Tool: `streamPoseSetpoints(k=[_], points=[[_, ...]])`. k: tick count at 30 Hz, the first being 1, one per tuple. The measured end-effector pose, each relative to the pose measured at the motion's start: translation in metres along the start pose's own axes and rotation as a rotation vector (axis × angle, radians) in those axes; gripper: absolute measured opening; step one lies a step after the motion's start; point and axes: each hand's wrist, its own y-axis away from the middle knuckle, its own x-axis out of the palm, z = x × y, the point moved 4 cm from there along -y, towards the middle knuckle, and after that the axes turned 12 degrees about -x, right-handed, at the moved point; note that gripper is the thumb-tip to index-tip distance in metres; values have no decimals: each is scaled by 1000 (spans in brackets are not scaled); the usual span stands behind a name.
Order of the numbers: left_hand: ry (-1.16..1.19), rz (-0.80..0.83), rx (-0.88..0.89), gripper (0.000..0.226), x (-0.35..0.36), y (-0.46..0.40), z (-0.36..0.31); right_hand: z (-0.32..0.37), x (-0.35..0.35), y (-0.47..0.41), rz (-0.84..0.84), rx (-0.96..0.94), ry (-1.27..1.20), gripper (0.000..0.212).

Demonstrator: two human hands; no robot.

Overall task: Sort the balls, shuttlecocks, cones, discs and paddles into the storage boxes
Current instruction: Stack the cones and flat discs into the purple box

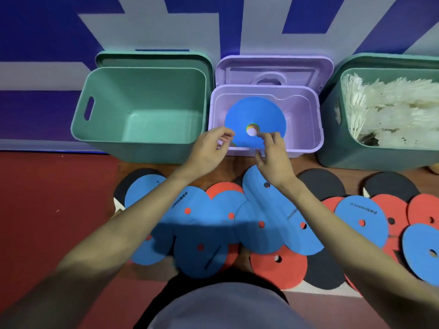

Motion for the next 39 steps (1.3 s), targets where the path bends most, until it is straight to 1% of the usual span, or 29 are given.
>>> streamPoseSetpoints(k=[2, 5, 8, 10, 13, 15, 16, 19, 21, 26, 29, 30, 33, 34, 37, 38, 39], points=[[32, -3, -10, 20, -10, 28, 9, 19, 13, 25, 37, 3, -11, 43], [40, -22, -89, 21, -26, 63, 41, 40, 40, 61, 165, 39, -39, 42], [-125, -38, -198, 20, -46, 97, 94, 63, 75, 92, 348, 77, -63, 42], [-287, 25, -323, 24, -58, 116, 134, 77, 99, 106, 477, 60, -48, 50], [-479, 147, -462, 40, -72, 140, 180, 94, 128, 120, 629, -3, 40, 58], [-541, 205, -473, 53, -76, 153, 194, 101, 143, 127, 699, -23, 119, 61], [-566, 222, -464, 58, -77, 158, 199, 103, 149, 129, 719, -23, 161, 59], [-640, 228, -435, 69, -78, 171, 209, 110, 158, 132, 700, -1, 269, 47], [-694, 232, -416, 71, -79, 174, 214, 112, 159, 130, 677, 26, 310, 45], [-844, 258, -363, 74, -76, 175, 218, 113, 159, 127, 647, 71, 316, 48], [-861, 260, -350, 76, -77, 176, 218, 111, 158, 128, 637, 118, 318, 61], [-867, 257, -340, 75, -78, 175, 217, 112, 157, 129, 627, 137, 324, 60], [-868, 258, -339, 69, -79, 174, 214, 113, 150, 136, 593, 197, 325, 36], [-864, 263, -343, 64, -80, 173, 213, 112, 147, 138, 573, 217, 319, 32], [-839, 329, -327, 56, -87, 171, 212, 106, 133, 144, 525, 295, 153, 37], [-808, 366, -303, 53, -90, 170, 212, 107, 127, 144, 514, 274, 97, 35], [-759, 413, -285, 45, -94, 171, 213, 109, 122, 143, 503, 238, 57, 33]])
